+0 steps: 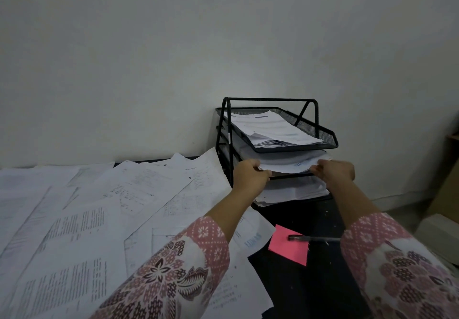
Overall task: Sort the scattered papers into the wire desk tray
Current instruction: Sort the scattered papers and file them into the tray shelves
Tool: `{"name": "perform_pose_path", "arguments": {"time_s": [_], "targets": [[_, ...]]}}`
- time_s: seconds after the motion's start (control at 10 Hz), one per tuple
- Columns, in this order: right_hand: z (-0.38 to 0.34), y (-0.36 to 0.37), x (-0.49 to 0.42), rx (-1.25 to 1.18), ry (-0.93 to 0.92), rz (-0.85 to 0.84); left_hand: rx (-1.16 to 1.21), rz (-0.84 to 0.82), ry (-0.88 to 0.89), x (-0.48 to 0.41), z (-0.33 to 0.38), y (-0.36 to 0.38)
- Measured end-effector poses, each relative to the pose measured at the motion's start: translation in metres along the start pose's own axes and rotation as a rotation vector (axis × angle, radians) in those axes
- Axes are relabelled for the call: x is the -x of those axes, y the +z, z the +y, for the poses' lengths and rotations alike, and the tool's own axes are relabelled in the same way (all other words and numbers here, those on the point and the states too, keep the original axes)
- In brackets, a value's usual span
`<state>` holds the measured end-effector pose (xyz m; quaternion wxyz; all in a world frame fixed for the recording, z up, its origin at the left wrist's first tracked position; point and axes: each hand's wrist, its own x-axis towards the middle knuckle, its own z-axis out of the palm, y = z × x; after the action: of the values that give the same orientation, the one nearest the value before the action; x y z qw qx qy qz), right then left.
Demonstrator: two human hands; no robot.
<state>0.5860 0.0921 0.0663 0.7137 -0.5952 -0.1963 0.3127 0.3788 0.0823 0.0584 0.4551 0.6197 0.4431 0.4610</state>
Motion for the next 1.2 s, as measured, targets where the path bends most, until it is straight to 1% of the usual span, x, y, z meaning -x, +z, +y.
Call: {"name": "perform_pose_path", "arguments": {"time_s": [0.1, 0.2, 0.3, 0.4, 0.5, 0.6, 0.7, 0.8, 0.9, 1.0, 1.1, 1.2], "targets": [[0.015, -0.001, -0.026, 0.937, -0.124, 0.058, -0.018, 0.001, -0.008, -0.003, -0.001, 0.000], [0.017, 0.000, -0.025, 0.530, -0.065, 0.091, 0.083, -0.018, -0.080, -0.004, 0.001, -0.002], [0.000, 0.007, 0.023, -0.124, 0.030, 0.026, 0.180, -0.044, -0.113, 0.000, 0.002, -0.009], [-0.001, 0.009, 0.035, -0.011, -0.027, 0.057, 0.227, -0.054, -0.108, 0.008, 0.000, -0.020], [-0.001, 0.022, 0.061, 0.020, -0.063, 0.035, 0.211, -0.038, -0.093, 0.017, -0.005, -0.040], [0.006, 0.040, 0.091, 0.085, -0.110, -0.104, 0.147, -0.011, -0.069, 0.029, -0.012, -0.069], [0.016, 0.063, 0.126, 0.130, -0.119, -0.252, 0.061, 0.036, -0.041, 0.046, -0.023, -0.105], [0.031, 0.088, 0.165, 0.181, -0.107, -0.384, -0.090, 0.115, -0.009, 0.066, -0.040, -0.148], [0.049, 0.112, 0.201, 0.255, -0.085, -0.507, -0.266, 0.195, -0.004, 0.085, -0.057, -0.192], [0.075, 0.136, 0.237, 0.340, -0.078, -0.610, -0.394, 0.280, -0.007, 0.110, -0.073, -0.239], [0.102, 0.160, 0.272, 0.477, -0.120, -0.707, -0.545, 0.345, -0.018, 0.134, -0.087, -0.283], [0.127, 0.180, 0.299, 0.645, -0.256, -0.780, -0.685, 0.371, -0.032, 0.155, -0.101, -0.321]]}}
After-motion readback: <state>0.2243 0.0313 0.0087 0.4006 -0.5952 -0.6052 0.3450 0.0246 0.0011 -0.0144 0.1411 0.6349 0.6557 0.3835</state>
